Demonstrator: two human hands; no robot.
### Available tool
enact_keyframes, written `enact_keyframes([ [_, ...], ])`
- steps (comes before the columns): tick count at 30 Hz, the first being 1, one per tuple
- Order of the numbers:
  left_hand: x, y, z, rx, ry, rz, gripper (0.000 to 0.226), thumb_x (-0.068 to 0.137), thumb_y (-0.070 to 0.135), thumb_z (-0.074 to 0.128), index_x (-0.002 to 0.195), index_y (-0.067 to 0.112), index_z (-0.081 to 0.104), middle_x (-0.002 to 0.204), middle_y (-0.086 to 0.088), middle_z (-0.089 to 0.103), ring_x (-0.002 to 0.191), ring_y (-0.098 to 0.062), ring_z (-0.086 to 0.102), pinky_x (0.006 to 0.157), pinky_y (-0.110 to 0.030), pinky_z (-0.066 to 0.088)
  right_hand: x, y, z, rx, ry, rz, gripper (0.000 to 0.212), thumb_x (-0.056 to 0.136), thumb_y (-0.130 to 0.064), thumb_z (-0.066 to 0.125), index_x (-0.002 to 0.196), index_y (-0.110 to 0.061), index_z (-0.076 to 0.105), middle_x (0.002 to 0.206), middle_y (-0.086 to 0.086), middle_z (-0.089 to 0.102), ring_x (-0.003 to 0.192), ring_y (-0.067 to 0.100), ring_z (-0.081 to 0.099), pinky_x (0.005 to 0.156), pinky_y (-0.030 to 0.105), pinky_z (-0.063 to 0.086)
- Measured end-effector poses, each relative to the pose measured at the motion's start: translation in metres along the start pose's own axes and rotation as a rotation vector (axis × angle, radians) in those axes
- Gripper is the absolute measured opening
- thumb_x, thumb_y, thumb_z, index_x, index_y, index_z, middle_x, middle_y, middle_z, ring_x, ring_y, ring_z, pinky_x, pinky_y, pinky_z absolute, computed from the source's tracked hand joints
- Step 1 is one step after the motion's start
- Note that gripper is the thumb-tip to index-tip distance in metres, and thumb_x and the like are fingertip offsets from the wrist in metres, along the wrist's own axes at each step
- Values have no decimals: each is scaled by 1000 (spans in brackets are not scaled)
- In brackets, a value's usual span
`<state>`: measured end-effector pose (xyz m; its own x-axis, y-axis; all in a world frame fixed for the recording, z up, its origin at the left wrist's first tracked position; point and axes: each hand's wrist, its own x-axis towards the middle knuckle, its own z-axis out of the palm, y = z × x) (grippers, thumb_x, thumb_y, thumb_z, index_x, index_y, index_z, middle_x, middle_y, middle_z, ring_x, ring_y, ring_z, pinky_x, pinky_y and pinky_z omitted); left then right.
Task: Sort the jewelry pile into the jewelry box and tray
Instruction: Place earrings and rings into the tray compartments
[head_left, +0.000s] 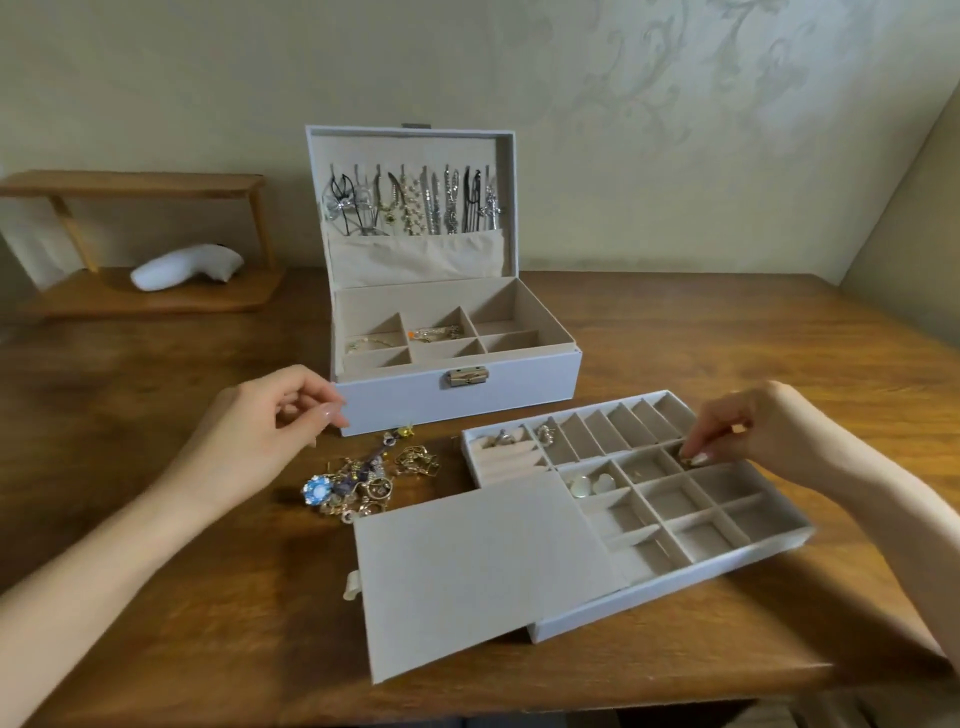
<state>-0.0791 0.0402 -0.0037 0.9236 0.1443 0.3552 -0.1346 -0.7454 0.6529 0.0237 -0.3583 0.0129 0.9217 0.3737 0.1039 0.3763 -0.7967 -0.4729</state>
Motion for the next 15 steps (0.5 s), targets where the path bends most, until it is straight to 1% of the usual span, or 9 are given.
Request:
enact_keyframes([
  [2, 0, -2, 1, 131, 36, 16, 7, 87, 17, 63, 86, 24, 63, 57, 9, 63, 59, -1, 61, 62, -21, 50, 2, -3, 4, -17, 17, 15, 38, 67, 4, 79, 57, -32, 72, 64, -12, 69, 69, 4, 62, 63, 11, 44],
  [4, 0, 0, 5, 248, 47, 40, 7, 85, 20, 66, 82, 25, 63, 47, 5, 53, 51, -4, 55, 55, -22, 44, 3, -7, 9, -47, 47, 31, 40, 67, 2, 80, 54, -34, 70, 66, -11, 67, 68, 7, 60, 60, 12, 45],
  [5, 1, 2, 9, 288, 49, 68, 7, 85, 21, 67, 81, 26, 63, 44, 5, 48, 48, -8, 51, 53, -21, 41, 4, -8, 11, -83, 66, 28, 43, 66, 0, 82, 52, -38, 67, 68, -11, 66, 68, 11, 60, 61, 19, 48],
  [6, 2, 5, 13, 317, 47, 96, 6, 85, 22, 67, 81, 26, 64, 42, 6, 44, 44, -10, 47, 51, -21, 38, 5, -9, 13, -122, 84, 23, 46, 64, -2, 84, 50, -42, 65, 68, -11, 65, 67, 13, 59, 61, 29, 51],
  [7, 4, 9, 18, 350, 38, 126, 3, 86, 24, 66, 83, 25, 65, 42, 9, 41, 42, -9, 42, 51, -21, 36, 5, -10, 15, -153, 102, 23, 48, 62, -3, 85, 49, -43, 63, 68, -12, 64, 65, 13, 58, 59, 34, 50],
  [9, 10, 16, 30, 421, 7, 162, 9, 89, 32, 62, 93, 26, 66, 50, 13, 42, 49, -4, 42, 56, -22, 35, 7, -9, 17, -179, 121, 19, 48, 61, -3, 86, 48, -42, 63, 66, -14, 62, 63, 11, 56, 57, 34, 48],
  [12, 22, 20, 46, 541, -15, 188, 19, 92, 42, 54, 102, 30, 64, 78, 9, 63, 77, -14, 59, 67, -24, 40, 7, -8, 17, -101, 92, 19, 47, 61, 0, 85, 48, -41, 65, 68, -10, 65, 68, 17, 57, 63, 34, 48],
  [13, 26, 23, 51, 591, -18, 210, 20, 93, 42, 52, 102, 28, 64, 86, 6, 67, 84, -17, 61, 70, -26, 44, 6, -7, 16, -74, 82, 14, 45, 62, 0, 84, 49, -40, 67, 70, -10, 65, 70, 17, 57, 64, 30, 46],
  [15, 33, 25, 58, 705, -45, 252, 22, 95, 40, 49, 100, 23, 63, 90, 2, 68, 85, -20, 62, 72, -28, 46, 4, -5, 15, -53, 67, -3, 40, 63, -2, 83, 53, -38, 68, 72, -10, 65, 72, 16, 55, 62, 23, 41],
])
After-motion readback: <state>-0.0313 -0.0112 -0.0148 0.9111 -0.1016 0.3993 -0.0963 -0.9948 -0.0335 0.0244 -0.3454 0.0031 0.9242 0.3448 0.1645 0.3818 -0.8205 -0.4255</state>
